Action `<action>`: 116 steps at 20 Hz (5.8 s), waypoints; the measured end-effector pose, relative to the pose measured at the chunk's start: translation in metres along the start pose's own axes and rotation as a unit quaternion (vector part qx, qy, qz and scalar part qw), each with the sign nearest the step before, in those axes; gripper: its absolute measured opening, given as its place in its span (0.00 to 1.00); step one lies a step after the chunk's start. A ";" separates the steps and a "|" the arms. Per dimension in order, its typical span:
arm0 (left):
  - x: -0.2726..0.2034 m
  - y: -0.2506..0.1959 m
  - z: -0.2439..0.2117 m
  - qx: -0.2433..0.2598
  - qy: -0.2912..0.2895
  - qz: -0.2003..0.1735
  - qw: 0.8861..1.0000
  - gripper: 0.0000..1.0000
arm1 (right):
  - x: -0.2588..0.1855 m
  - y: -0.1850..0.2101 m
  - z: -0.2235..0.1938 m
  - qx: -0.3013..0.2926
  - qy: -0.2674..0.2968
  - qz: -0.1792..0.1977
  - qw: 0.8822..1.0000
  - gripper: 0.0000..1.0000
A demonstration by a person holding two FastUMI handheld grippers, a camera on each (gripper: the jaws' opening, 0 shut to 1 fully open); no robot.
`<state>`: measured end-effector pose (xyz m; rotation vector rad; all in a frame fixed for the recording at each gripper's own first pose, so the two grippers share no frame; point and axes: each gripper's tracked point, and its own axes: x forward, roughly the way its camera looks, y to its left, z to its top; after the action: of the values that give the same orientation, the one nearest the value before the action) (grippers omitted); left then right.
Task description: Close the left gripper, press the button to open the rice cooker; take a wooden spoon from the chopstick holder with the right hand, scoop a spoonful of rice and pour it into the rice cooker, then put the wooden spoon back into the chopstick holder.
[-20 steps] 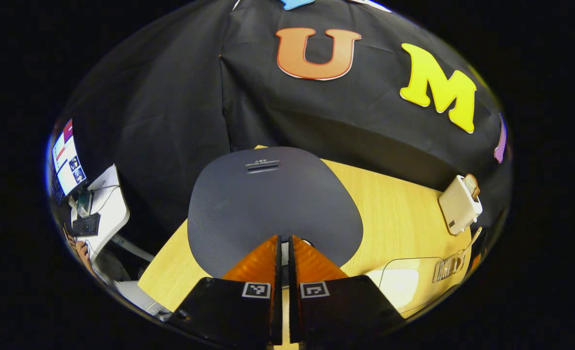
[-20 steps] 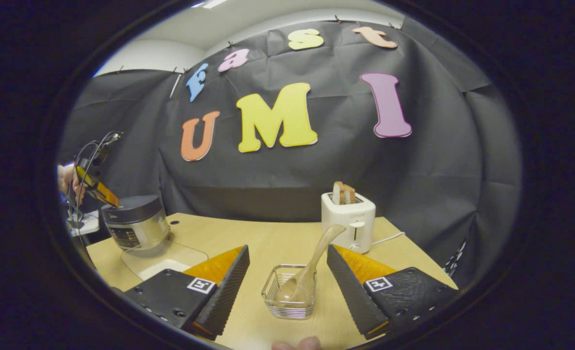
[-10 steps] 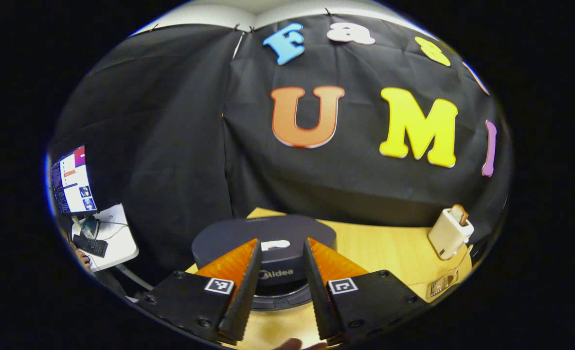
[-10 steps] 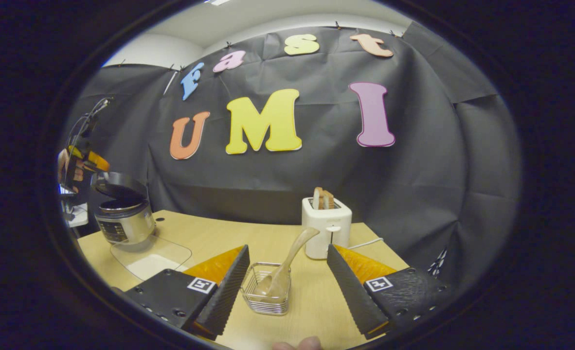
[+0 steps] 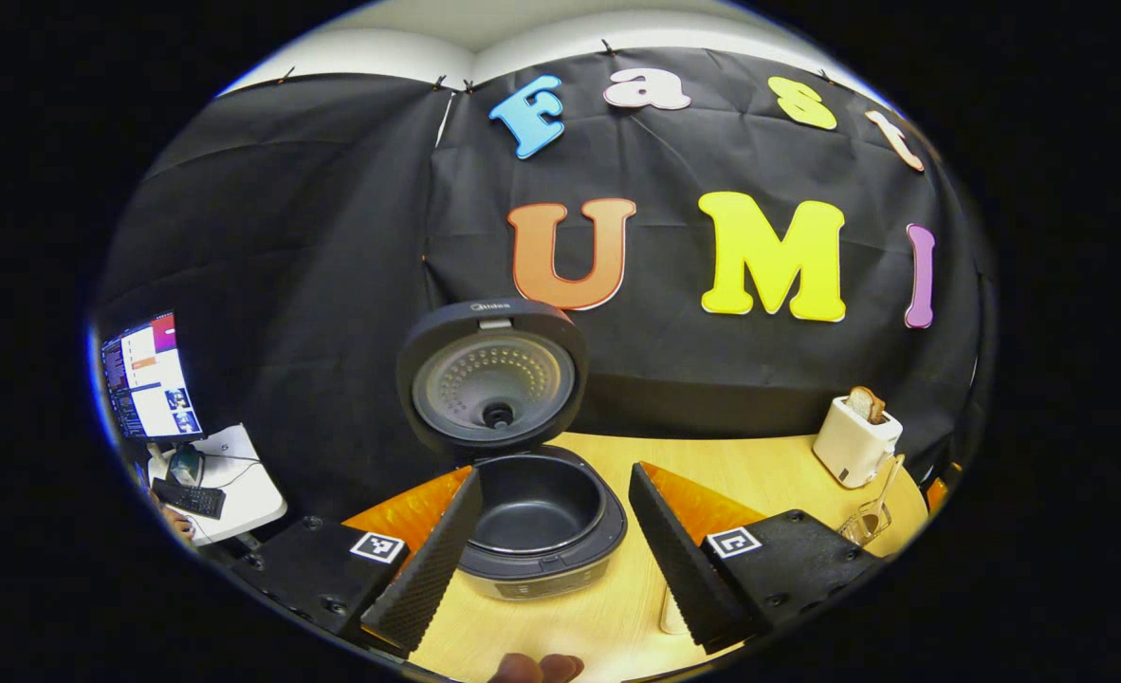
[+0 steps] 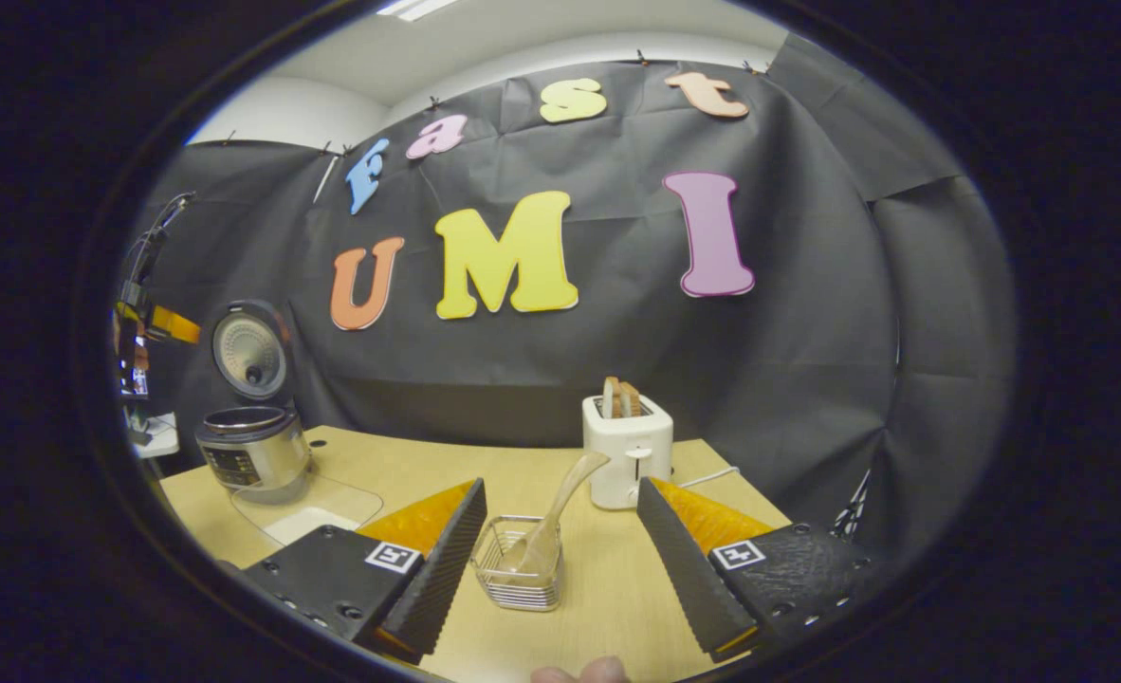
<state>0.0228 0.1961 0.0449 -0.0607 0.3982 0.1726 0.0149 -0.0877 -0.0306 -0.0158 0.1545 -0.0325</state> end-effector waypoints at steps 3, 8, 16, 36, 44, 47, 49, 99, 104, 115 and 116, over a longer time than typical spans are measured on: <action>-0.009 0.015 0.031 0.023 -0.026 0.015 0.999 0.99 | 0.008 -0.009 -0.003 0.010 0.013 -0.001 1.000 0.95; -0.026 0.019 0.064 0.015 -0.057 0.008 0.998 0.99 | 0.045 -0.021 -0.013 0.023 0.047 0.001 0.999 0.92; -0.031 0.027 0.039 0.021 -0.058 0.016 0.998 0.99 | 0.129 -0.003 -0.062 0.083 0.142 0.044 0.985 0.95; -0.020 0.006 -0.004 0.019 -0.060 -0.009 0.998 0.99 | 0.140 0.015 -0.021 0.111 0.102 0.073 0.986 0.02; -0.009 0.015 -0.011 0.004 -0.064 -0.014 0.998 0.99 | 0.089 0.063 0.073 0.055 0.017 0.090 0.994 0.01; -0.003 0.011 -0.019 -0.006 -0.062 -0.031 0.998 0.99 | 0.076 0.111 0.092 0.042 0.005 0.131 0.991 0.01; 0.001 0.014 -0.024 -0.006 -0.061 -0.032 0.998 0.99 | 0.072 0.149 0.094 0.038 0.008 0.160 0.986 0.04; -0.017 0.070 -0.084 -0.011 -0.063 -0.037 0.997 0.99 | 0.123 0.362 -0.102 -0.142 0.276 0.189 0.932 0.01; -0.015 0.068 -0.085 -0.005 -0.056 -0.031 0.998 0.99 | 0.123 0.368 -0.104 0.001 0.317 0.217 0.923 0.01; -0.013 0.055 -0.078 -0.005 -0.050 -0.024 0.998 0.99 | 0.125 0.352 -0.105 0.219 0.355 0.238 0.877 0.01; -0.012 0.054 -0.078 -0.006 -0.049 -0.024 0.998 0.99 | 0.125 0.347 -0.104 0.241 0.359 0.237 0.870 0.01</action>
<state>-0.0278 0.2401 -0.0235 -0.0724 0.2971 0.1308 0.1330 0.2531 -0.1593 0.5430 0.8918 0.4244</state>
